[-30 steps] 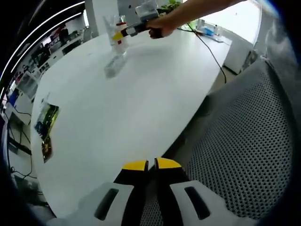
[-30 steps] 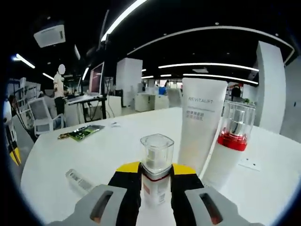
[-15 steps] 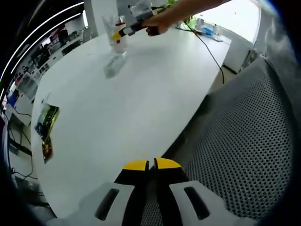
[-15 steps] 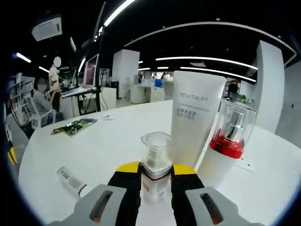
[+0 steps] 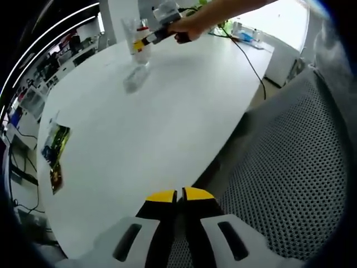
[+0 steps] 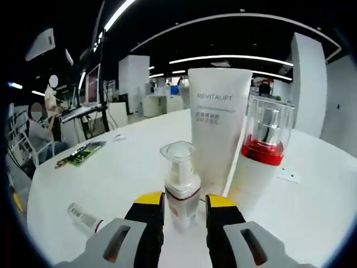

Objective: Arrange the skincare products in the storage area until every visible bottle or jar stands upright without overlapping.

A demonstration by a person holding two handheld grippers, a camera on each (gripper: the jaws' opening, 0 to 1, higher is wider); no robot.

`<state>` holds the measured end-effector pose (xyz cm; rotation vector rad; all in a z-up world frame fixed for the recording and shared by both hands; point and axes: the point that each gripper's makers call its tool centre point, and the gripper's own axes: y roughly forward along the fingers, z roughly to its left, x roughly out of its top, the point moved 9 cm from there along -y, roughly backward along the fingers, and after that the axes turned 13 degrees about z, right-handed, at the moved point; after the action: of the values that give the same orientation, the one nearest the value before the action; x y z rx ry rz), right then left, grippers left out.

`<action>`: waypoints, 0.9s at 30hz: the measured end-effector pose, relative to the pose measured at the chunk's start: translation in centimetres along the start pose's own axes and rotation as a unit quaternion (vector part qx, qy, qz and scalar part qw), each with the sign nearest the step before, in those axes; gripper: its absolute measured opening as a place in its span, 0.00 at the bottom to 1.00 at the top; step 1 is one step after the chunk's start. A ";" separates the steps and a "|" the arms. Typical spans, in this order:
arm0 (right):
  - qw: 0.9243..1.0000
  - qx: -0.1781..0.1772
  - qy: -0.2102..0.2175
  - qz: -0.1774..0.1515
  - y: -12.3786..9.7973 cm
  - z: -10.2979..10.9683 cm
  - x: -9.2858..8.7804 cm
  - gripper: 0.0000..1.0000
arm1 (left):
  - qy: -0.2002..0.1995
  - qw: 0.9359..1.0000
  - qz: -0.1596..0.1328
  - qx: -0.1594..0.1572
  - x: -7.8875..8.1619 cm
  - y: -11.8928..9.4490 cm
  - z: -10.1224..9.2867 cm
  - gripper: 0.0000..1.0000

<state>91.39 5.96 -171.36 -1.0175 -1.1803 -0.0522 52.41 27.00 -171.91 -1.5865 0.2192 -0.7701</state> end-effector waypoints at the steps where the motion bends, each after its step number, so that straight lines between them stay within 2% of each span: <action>1: 1.000 0.000 0.002 0.005 0.0 0.0 -0.2 0.23 | 0.000 1.000 -0.001 0.000 0.0 0.0 0.0 0.01; 8: 1.000 -0.002 0.012 0.021 0.1 0.1 -1.2 0.15 | 0.000 1.000 0.001 0.001 0.0 0.0 0.0 0.00; 19: 1.000 -0.009 0.007 0.029 0.0 -0.5 -0.7 0.08 | -0.001 1.000 -0.002 0.003 0.0 -0.1 0.1 0.00; 27: 0.999 -0.014 0.005 0.038 -0.2 -0.6 -0.8 0.07 | 0.000 1.000 -0.001 0.006 0.0 -0.1 0.1 0.00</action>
<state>91.35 5.09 -171.83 -1.0852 -1.1335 -0.0135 52.43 27.13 -171.85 -1.5761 0.2141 -0.7722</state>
